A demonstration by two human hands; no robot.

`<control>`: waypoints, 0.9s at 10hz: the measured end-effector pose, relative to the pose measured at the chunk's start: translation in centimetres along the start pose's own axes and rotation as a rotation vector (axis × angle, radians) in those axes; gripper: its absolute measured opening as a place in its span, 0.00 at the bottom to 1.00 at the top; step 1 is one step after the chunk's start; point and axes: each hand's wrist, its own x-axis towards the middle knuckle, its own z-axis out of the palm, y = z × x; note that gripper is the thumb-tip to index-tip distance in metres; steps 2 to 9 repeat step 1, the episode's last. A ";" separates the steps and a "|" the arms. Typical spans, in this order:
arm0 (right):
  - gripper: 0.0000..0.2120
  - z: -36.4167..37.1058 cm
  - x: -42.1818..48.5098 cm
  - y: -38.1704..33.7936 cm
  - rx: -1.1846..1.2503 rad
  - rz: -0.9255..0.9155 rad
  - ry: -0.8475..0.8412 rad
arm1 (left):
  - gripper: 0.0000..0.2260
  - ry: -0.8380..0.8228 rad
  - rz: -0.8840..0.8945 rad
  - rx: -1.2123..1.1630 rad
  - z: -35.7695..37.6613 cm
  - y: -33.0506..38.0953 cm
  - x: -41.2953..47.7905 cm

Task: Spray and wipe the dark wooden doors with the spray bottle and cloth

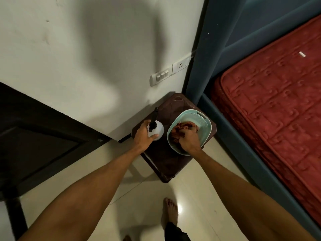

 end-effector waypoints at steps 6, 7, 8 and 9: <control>0.19 -1.7 -2.2 -2.0 0.016 -0.055 0.142 | 0.36 -0.026 0.024 0.024 -1.7 0.7 -1.6; 0.19 -1.7 -2.2 -2.0 0.016 -0.055 0.142 | 0.36 -0.026 0.024 0.024 -1.7 0.7 -1.6; 0.19 -1.7 -2.2 -2.0 0.016 -0.055 0.142 | 0.36 -0.026 0.024 0.024 -1.7 0.7 -1.6; 0.19 -1.7 -2.2 -2.0 0.016 -0.055 0.142 | 0.36 -0.026 0.024 0.024 -1.7 0.7 -1.6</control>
